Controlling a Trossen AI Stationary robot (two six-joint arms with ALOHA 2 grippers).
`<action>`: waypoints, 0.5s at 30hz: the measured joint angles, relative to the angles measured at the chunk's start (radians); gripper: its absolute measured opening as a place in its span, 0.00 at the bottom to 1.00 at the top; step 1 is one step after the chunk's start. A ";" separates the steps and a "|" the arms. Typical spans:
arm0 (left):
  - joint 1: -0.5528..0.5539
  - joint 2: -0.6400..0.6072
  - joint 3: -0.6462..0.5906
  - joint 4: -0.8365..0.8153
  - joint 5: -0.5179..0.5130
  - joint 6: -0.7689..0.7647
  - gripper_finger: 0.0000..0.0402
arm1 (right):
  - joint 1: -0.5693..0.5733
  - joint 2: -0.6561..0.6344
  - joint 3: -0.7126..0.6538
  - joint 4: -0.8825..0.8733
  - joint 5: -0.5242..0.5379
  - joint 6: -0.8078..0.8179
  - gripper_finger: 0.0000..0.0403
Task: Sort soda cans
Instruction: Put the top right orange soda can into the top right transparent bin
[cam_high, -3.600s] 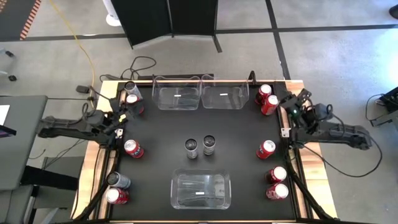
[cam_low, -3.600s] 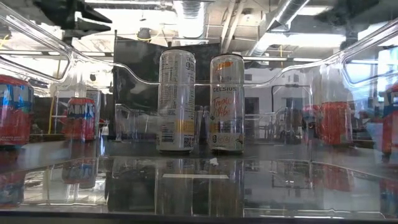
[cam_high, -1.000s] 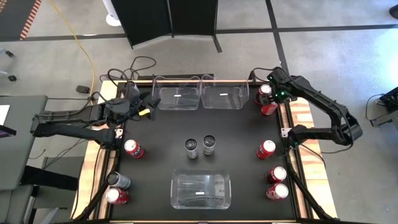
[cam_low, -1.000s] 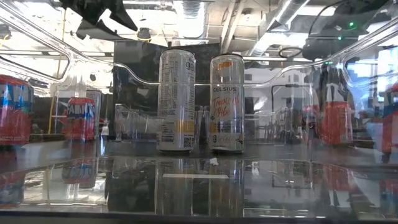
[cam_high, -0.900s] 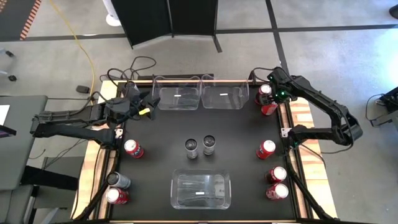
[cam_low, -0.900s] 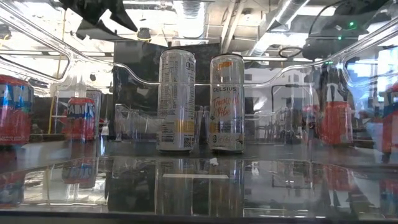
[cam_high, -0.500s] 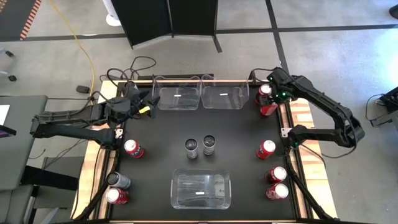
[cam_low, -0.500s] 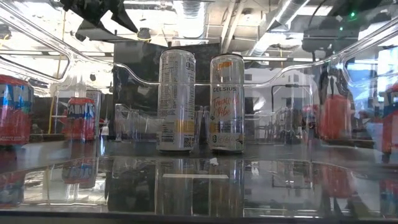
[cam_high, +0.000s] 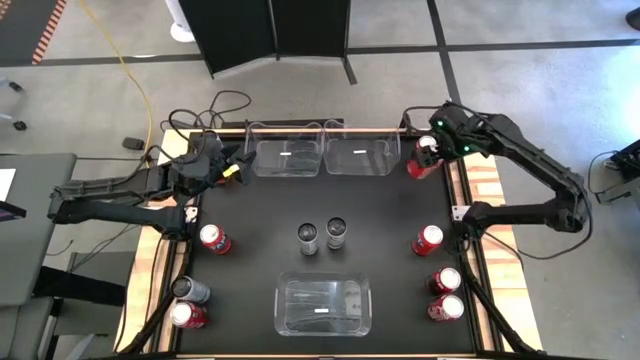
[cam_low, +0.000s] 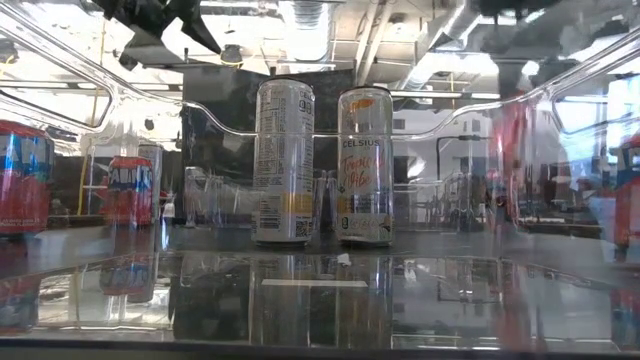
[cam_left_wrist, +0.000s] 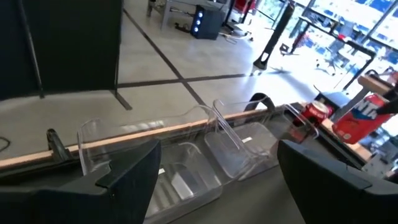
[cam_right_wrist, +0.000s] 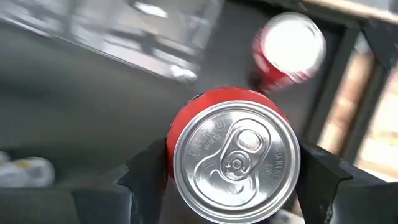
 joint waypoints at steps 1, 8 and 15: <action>0.002 0.000 0.000 0.000 0.000 -0.006 0.79 | 0.020 0.006 0.022 0.013 0.000 0.011 0.69; 0.001 0.000 0.000 0.001 0.000 -0.021 0.79 | 0.090 0.108 0.122 0.169 0.000 0.020 0.69; 0.001 0.000 0.000 -0.013 0.061 -0.064 0.79 | 0.087 0.286 0.230 0.230 0.000 -0.106 0.69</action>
